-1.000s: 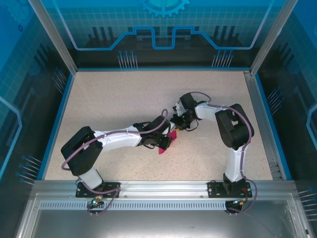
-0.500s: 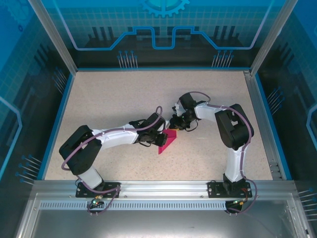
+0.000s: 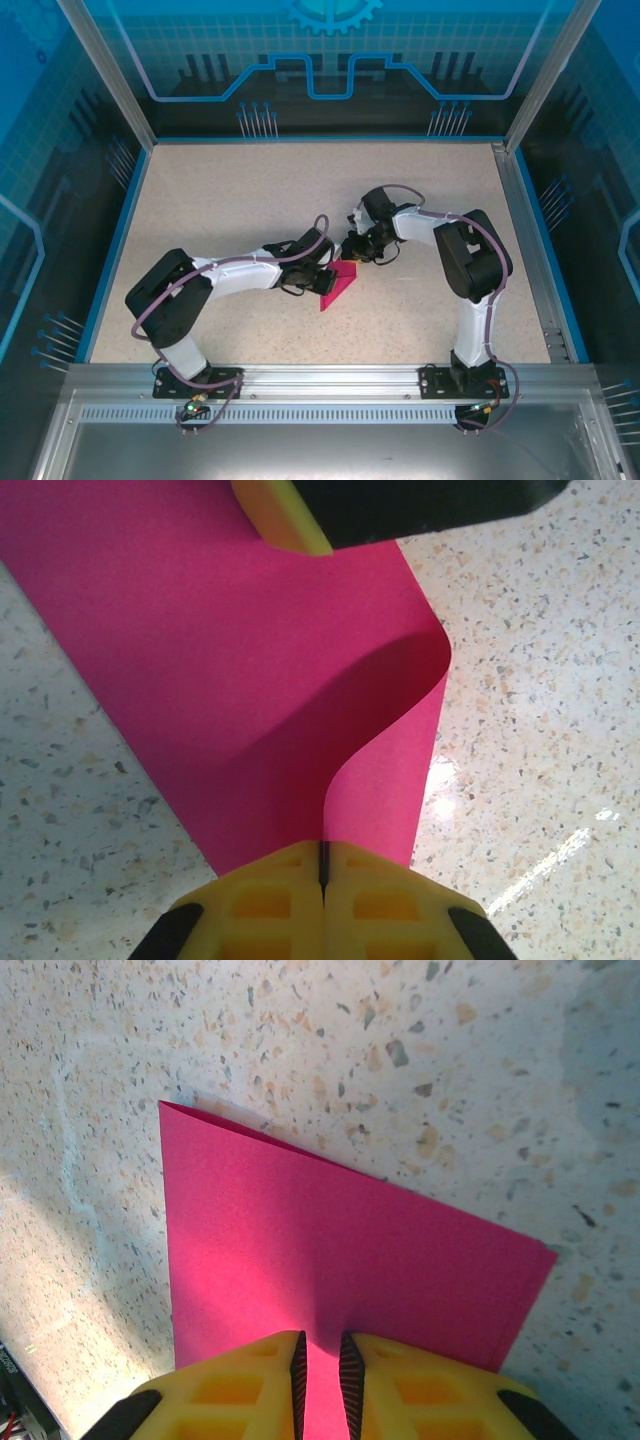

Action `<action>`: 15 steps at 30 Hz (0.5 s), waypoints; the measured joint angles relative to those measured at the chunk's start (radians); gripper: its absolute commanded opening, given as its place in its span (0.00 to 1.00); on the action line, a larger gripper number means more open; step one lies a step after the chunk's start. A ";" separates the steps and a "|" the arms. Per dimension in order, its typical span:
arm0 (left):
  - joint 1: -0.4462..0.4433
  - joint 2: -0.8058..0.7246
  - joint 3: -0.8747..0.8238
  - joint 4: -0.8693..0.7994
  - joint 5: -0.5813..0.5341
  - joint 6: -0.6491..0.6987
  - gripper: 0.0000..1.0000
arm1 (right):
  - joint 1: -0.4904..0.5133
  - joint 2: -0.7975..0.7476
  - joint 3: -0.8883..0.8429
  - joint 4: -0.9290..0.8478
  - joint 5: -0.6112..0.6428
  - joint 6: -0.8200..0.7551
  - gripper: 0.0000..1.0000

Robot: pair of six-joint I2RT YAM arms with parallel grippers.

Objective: Fold a paper plane with a square sheet of paper (pick it up from the middle)
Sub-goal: Third fold the triangle at the center of the table.

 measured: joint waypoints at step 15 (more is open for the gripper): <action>0.008 0.021 0.000 0.005 -0.059 0.000 0.01 | 0.000 0.000 0.000 0.000 0.000 0.000 0.22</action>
